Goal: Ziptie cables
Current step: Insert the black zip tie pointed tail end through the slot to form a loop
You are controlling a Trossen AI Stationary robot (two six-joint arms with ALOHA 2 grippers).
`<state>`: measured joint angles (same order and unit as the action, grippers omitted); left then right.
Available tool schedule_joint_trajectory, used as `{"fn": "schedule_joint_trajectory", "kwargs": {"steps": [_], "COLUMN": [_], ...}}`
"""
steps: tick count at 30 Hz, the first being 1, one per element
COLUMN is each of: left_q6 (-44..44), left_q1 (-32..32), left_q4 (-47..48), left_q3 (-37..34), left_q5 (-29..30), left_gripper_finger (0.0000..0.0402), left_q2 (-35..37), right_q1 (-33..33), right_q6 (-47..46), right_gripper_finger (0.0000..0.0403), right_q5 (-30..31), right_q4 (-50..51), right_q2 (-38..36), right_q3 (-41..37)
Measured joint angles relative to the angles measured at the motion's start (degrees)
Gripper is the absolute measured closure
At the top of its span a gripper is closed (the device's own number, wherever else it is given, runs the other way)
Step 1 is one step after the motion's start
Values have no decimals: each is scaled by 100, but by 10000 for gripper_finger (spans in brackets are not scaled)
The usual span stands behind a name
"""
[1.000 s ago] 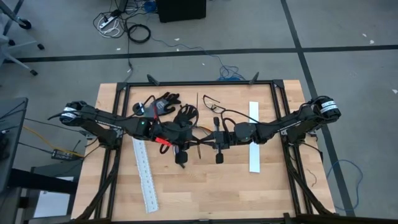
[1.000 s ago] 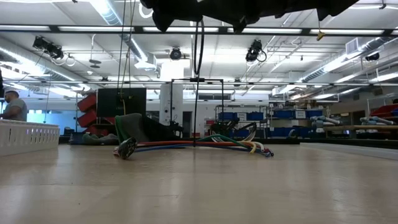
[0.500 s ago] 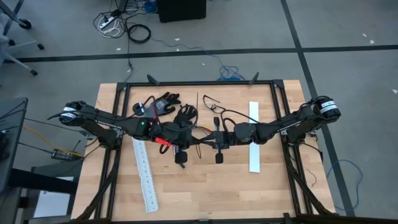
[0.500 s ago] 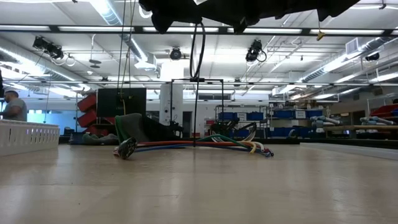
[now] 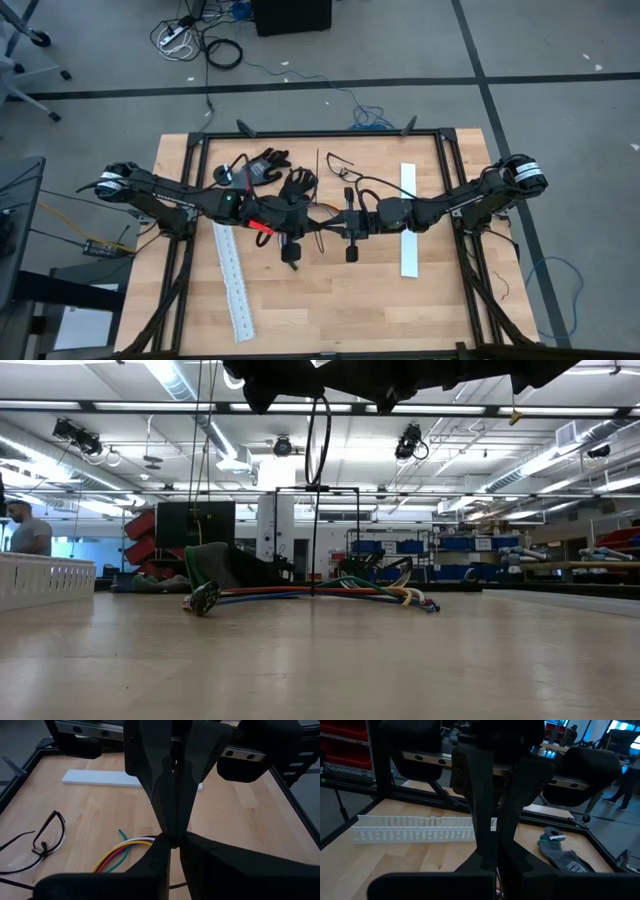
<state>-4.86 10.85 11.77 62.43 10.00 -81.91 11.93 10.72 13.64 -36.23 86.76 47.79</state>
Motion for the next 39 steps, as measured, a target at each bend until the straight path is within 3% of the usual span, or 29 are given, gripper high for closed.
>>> {"fn": "schedule_joint_trajectory", "kwargs": {"steps": [23,34,39], "left_q6": [13,38,144], "left_q1": [4,2,2], "left_q4": [211,83,49], "left_q3": [-61,-28,-28], "left_q5": [-65,-37,-22], "left_gripper_finger": [379,379,379], "left_q2": [-71,-31,-31], "right_q1": [268,261,112], "right_q6": [350,246,93], "right_gripper_finger": [402,402,381], "right_q5": [735,604,-301], "right_q4": [-445,-53,90], "right_q2": [-278,-318,-343], "right_q3": [62,35,31]}}
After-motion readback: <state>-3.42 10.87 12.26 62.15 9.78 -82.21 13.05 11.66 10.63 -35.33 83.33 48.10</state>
